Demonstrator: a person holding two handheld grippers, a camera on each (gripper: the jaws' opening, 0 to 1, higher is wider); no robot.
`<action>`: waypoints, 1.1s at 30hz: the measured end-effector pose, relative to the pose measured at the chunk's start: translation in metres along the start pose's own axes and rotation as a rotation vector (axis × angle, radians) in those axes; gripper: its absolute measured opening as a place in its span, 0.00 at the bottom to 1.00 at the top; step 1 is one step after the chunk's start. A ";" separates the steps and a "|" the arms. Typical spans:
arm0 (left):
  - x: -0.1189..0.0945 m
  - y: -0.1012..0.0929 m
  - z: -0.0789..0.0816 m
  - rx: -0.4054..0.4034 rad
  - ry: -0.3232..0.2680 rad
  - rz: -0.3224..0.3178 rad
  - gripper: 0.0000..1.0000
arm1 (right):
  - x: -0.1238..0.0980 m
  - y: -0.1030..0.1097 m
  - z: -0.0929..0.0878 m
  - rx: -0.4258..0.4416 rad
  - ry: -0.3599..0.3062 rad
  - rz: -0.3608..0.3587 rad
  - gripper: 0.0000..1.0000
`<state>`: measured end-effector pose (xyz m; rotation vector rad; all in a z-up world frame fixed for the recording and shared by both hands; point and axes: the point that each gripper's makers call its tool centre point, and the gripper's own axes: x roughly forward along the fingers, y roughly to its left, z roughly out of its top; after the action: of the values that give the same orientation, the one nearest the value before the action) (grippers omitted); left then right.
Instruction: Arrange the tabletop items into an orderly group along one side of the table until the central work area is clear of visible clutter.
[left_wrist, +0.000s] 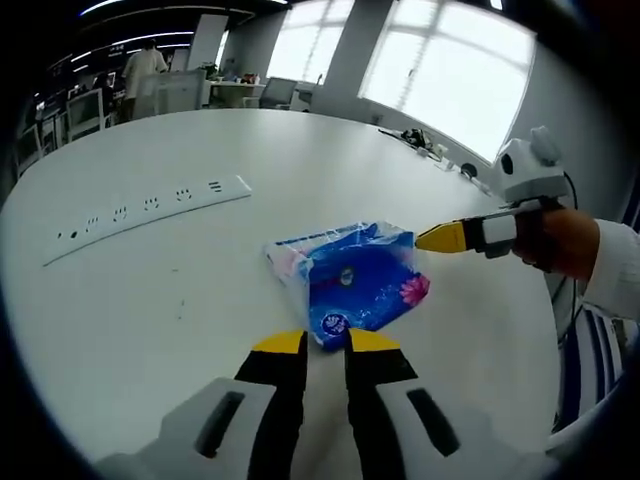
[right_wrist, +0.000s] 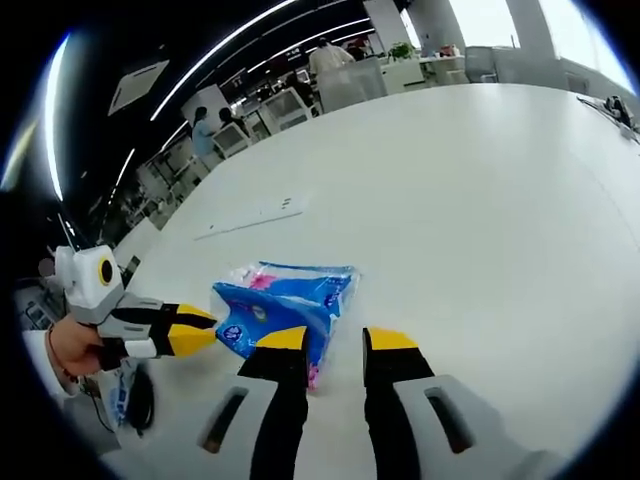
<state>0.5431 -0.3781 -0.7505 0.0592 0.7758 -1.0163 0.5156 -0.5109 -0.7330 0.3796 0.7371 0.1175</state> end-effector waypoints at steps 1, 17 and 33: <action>0.000 0.000 0.000 0.000 -0.001 0.000 0.15 | -0.001 0.001 0.001 0.001 -0.003 0.001 0.19; -0.019 -0.009 0.014 0.016 -0.042 -0.008 0.26 | -0.010 0.011 0.016 -0.003 -0.052 0.025 0.25; -0.047 -0.016 0.033 0.025 -0.096 -0.006 0.36 | -0.033 0.033 0.033 -0.012 -0.114 0.061 0.32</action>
<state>0.5349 -0.3646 -0.6929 0.0294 0.6756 -1.0273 0.5145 -0.4976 -0.6770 0.3943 0.6120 0.1559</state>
